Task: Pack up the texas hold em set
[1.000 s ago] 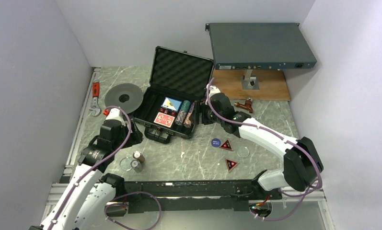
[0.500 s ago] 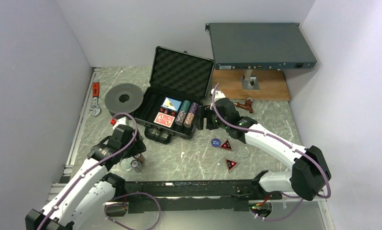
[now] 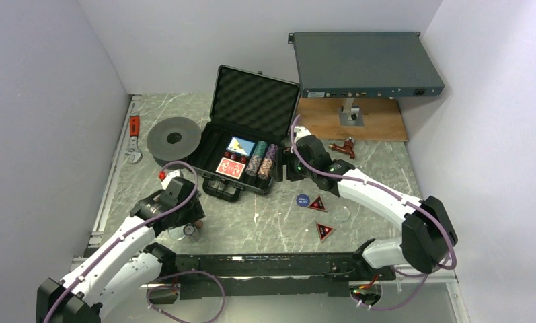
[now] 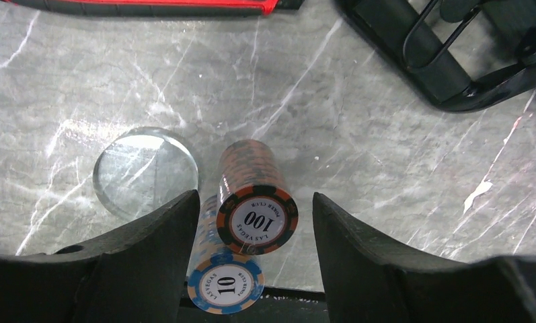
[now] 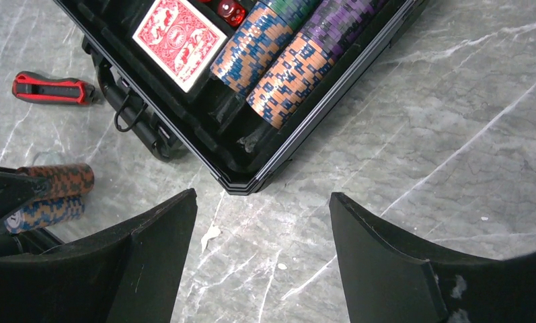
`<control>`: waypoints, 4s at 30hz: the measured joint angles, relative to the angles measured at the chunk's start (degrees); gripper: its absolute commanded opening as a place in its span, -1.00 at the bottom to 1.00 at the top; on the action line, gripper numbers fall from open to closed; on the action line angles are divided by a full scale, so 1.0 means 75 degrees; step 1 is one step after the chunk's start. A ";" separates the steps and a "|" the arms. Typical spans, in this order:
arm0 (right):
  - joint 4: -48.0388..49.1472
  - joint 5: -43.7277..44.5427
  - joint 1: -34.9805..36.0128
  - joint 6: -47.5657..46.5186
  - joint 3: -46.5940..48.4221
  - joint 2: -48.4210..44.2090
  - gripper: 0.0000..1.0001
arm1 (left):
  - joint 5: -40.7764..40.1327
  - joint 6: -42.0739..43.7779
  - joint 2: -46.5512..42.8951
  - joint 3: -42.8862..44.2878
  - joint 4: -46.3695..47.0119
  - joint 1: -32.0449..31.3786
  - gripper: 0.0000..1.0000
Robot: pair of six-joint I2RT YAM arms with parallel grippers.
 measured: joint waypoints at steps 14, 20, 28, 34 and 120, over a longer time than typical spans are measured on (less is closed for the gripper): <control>0.0009 -0.0023 0.0000 -0.0026 0.0087 0.0274 0.51 | -0.0189 -0.0207 0.0181 0.0003 -0.0134 -0.0318 -0.36; -0.0044 0.0017 0.0000 -0.0079 0.0087 0.0274 0.51 | -0.0192 -0.0117 0.0166 0.0003 -0.0079 -0.0326 -0.91; -0.0189 0.0221 0.0000 -0.0079 0.0087 0.0093 0.51 | -0.0318 0.0318 0.0134 0.0338 -0.0134 -0.0326 -1.00; -0.0219 0.0289 0.0000 -0.0050 0.0087 -0.0102 0.68 | -0.0309 0.1020 -0.0420 0.0734 0.0035 -0.0323 -1.00; 0.5694 -0.2279 0.0020 1.0491 -0.1186 0.0204 -0.96 | 0.3800 0.3095 0.1105 -0.0507 1.1421 -0.1017 -1.00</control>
